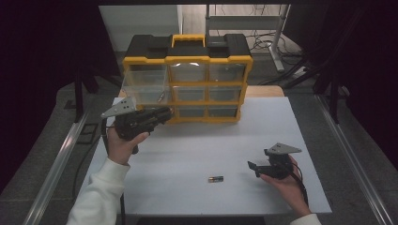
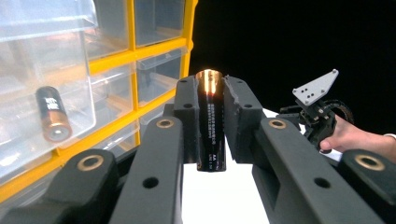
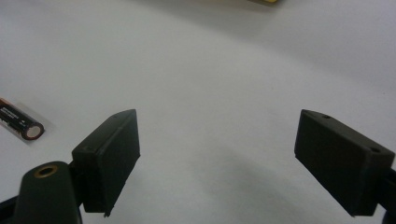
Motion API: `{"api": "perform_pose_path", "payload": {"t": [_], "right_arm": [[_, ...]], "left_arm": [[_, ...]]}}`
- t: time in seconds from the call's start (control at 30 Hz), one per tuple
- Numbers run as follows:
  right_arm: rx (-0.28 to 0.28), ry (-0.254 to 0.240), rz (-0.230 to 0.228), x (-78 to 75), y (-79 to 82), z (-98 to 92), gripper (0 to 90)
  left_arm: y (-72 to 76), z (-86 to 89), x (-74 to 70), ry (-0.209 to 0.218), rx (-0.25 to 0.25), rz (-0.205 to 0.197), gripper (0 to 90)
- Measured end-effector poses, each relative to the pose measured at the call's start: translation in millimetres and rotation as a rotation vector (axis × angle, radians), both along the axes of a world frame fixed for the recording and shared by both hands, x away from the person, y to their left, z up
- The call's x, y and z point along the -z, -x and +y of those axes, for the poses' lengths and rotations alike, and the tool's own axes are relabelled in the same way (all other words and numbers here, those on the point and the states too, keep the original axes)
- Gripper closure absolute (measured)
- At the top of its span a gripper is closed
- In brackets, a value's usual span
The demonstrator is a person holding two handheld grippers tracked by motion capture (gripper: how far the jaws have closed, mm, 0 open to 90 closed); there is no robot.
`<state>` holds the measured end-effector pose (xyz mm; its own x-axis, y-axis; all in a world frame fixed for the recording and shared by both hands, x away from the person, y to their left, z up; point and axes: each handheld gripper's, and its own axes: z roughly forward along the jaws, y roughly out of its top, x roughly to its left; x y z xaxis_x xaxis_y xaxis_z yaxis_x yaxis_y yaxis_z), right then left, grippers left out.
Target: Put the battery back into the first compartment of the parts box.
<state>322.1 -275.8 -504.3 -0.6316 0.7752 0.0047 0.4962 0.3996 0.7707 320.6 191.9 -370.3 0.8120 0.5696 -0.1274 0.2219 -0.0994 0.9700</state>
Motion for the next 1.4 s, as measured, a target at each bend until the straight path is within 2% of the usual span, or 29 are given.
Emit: {"api": "perform_pose_path", "payload": {"t": [0.2, 0.87, 1.4], "right_arm": [[0.002, 0.002, 0.001, 0.2, -0.3, 0.1, 14.3], [0.001, -0.001, 0.000, 0.2, -0.3, 0.4, 14.3], [0.002, -0.002, 0.002, 0.3, -0.3, 0.6, 14.3]], "left_arm": [[-2.4, 4.5, -7.3, 0.014, -0.009, -0.009, 77.1], [-14.1, 9.4, -36.3, 0.023, -0.045, -0.029, 77.0], [-26.3, 13.7, -61.0, 0.024, -0.100, -0.044, 77.1]]}}
